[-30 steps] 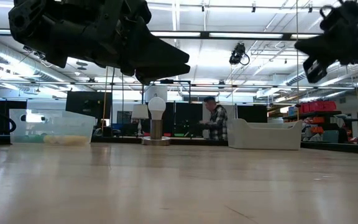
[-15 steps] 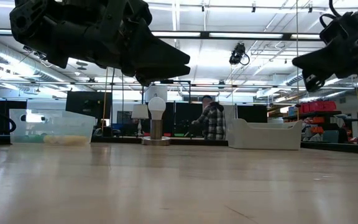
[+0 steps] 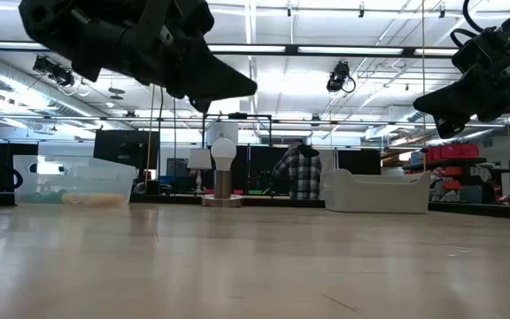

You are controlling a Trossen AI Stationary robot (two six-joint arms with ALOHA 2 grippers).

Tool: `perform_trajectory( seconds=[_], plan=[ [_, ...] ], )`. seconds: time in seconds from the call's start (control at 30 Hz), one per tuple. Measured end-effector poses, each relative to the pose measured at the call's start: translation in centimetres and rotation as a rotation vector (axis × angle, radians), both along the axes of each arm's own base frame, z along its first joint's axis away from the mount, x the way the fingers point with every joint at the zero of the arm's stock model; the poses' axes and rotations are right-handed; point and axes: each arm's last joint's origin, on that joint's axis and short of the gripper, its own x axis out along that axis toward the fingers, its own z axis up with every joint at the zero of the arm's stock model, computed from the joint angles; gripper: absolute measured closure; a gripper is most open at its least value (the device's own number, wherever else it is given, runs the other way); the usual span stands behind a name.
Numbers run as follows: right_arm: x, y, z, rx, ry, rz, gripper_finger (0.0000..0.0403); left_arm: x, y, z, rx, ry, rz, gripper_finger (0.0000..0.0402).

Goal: Pick & Place Markers
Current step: Return to Home Position

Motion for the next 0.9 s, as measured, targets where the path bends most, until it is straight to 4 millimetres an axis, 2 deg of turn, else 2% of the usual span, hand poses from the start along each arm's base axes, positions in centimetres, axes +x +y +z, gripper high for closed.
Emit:
perform_trajectory(
  seconds=[0.07,0.33,0.6,0.9],
  plan=[
    [0.0,0.0,0.0,0.0,0.0,0.0,0.0377,-0.6,0.7,1.0,0.012,0.017,0.002,0.0389],
    [0.0,0.0,0.0,0.0,-0.001,0.0,0.0377,-4.6,1.8,4.8,0.094,0.012,0.035,0.0396],
    [0.0,0.0,0.0,0.0,-0.002,0.0,0.0376,-11.8,3.1,3.3,0.028,-0.163,0.068,0.0398],
    [0.0,0.0,0.0,0.001,-0.002,0.0,0.0376,-16.7,4.3,1.9,0.005,-0.31,-0.021,0.0399]
  ],
)
